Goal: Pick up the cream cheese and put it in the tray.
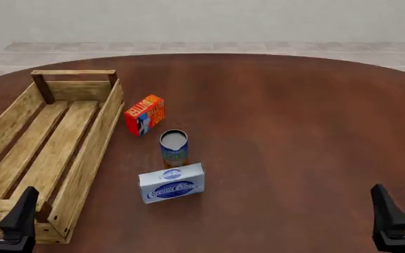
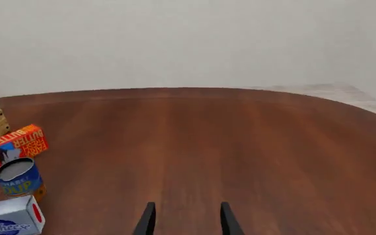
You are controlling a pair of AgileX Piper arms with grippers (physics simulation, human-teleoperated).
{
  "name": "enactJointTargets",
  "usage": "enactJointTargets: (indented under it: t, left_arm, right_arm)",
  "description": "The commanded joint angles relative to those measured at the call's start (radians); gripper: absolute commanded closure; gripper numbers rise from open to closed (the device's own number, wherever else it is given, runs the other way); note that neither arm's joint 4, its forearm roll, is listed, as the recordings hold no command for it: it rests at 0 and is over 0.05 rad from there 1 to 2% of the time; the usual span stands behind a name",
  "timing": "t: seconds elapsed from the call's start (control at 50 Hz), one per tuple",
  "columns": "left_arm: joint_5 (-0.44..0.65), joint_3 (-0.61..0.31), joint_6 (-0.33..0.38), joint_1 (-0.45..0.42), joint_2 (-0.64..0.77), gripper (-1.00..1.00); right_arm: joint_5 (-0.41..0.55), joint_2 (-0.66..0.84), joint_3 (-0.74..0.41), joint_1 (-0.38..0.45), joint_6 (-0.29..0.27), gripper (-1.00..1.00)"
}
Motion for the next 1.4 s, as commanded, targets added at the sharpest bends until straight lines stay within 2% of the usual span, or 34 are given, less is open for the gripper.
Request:
enactJointTargets:
  t: [0.02, 0.08, 0.1, 0.34, 0.42, 0.46, 0.5, 0.58, 0.62, 0.68, 0.7, 0.72, 0.74, 0.8, 0.84, 0.9, 0.96, 1.1, 1.22, 1.28, 1.4]
  left_arm:
    - [0.015, -0.016, 0.009, 0.006, -0.023, -1.00]
    - [0.038, -0.030, 0.004, -0.007, -0.001, -1.00]
    - [0.067, -0.060, -0.020, -0.003, 0.007, -1.00]
    - [0.156, -0.192, -0.014, -0.061, 0.038, -1.00]
    - [0.163, -0.222, -0.021, -0.109, 0.070, -1.00]
    - [0.154, -0.245, -0.076, -0.180, 0.130, -1.00]
    - [0.151, -0.271, -0.024, -0.188, 0.141, -1.00]
    - [0.108, -0.294, -0.034, -0.204, 0.228, -1.00]
    - [0.079, -0.304, 0.008, -0.225, 0.270, -1.00]
    - [0.053, -0.307, -0.003, -0.268, 0.314, -1.00]
    - [0.037, -0.327, 0.011, -0.286, 0.384, -1.00]
    - [0.024, -0.335, -0.011, -0.313, 0.410, -1.00]
    - [0.026, -0.342, 0.054, -0.335, 0.393, -1.00]
    - [0.004, -0.353, 0.092, -0.381, 0.459, -1.00]
    - [-0.009, -0.361, 0.117, -0.381, 0.478, -1.00]
    - [-0.015, -0.372, 0.112, -0.393, 0.500, -1.00]
    - [-0.041, -0.402, 0.193, -0.438, 0.597, -1.00]
    - [-0.037, -0.463, 0.254, -0.447, 0.706, -1.00]
    - [-0.008, -0.521, 0.245, -0.483, 0.818, -1.00]
    - [-0.011, -0.536, 0.271, -0.482, 0.841, -1.00]
    - [0.073, -0.638, 0.300, -0.492, 0.916, -1.00]
  right_arm:
    - [-0.058, -0.041, 0.052, 0.041, -0.039, -1.00]
    - [-0.059, -0.042, 0.053, 0.045, -0.053, -1.00]
    - [-0.063, -0.041, 0.053, 0.049, -0.040, -1.00]
    - [-0.066, -0.033, 0.054, 0.062, -0.056, -1.00]
    - [-0.067, -0.032, 0.054, 0.060, -0.056, -1.00]
    - [-0.069, -0.026, 0.054, 0.065, -0.065, -1.00]
    - [-0.064, -0.033, 0.054, 0.068, -0.071, -1.00]
    - [-0.059, -0.041, 0.054, 0.066, -0.061, -1.00]
    - [-0.064, -0.035, 0.054, 0.065, -0.054, -1.00]
    - [-0.058, -0.042, 0.054, 0.065, -0.052, -1.00]
    - [-0.056, -0.044, 0.054, 0.062, -0.052, -1.00]
    - [-0.058, -0.043, 0.054, 0.061, -0.051, -1.00]
    - [-0.061, -0.040, 0.054, 0.061, -0.050, -1.00]
    - [-0.057, -0.045, 0.054, 0.064, -0.050, -1.00]
    - [-0.055, -0.048, 0.054, 0.068, -0.050, -1.00]
    - [-0.054, -0.049, 0.054, 0.069, -0.049, -1.00]
    - [-0.054, -0.049, 0.054, 0.071, -0.047, -1.00]
    - [-0.050, -0.050, 0.054, 0.071, -0.051, -1.00]
    - [-0.050, -0.049, 0.055, 0.072, -0.053, -1.00]
    - [-0.048, -0.051, 0.054, 0.074, -0.053, -1.00]
    - [-0.049, -0.050, 0.054, 0.068, -0.053, -1.00]
